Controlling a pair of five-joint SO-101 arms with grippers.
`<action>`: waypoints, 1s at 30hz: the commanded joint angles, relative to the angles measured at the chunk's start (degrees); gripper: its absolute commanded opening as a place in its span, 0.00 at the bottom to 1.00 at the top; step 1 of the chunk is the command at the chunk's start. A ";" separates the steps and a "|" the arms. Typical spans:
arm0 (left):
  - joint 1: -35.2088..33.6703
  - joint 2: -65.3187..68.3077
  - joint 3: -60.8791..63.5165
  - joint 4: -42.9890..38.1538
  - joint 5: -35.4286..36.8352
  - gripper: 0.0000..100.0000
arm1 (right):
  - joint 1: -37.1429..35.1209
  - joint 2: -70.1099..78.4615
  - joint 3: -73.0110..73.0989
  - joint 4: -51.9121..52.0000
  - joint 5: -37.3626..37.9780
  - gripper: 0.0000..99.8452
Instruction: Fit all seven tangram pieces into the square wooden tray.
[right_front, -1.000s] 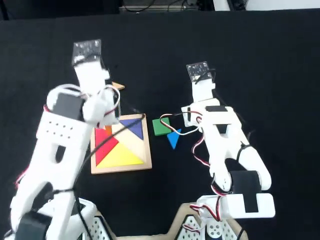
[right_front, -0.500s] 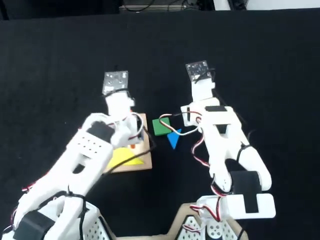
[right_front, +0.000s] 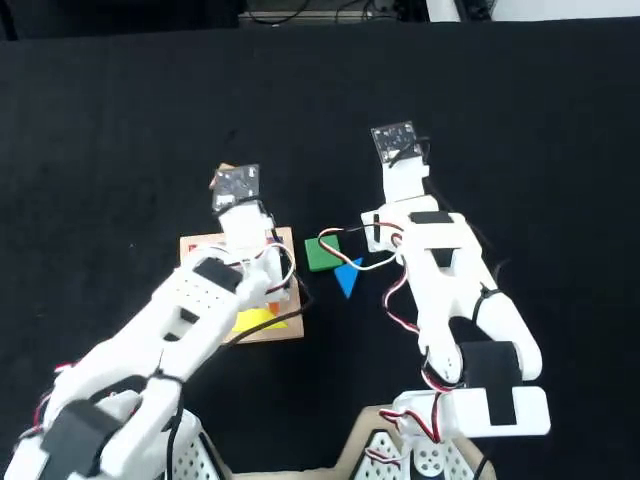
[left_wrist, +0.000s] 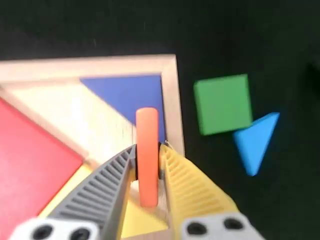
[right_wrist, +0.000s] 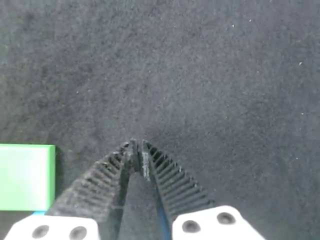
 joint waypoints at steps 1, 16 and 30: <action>0.13 4.75 -5.32 -0.44 0.26 0.03 | -0.62 -0.31 -2.42 -0.97 0.09 0.01; 1.54 3.34 -8.48 4.48 0.62 0.03 | -0.70 -0.31 -2.42 -0.97 0.09 0.01; 3.82 3.34 -10.33 9.58 0.62 0.04 | -0.79 -0.31 -2.42 -0.97 0.09 0.01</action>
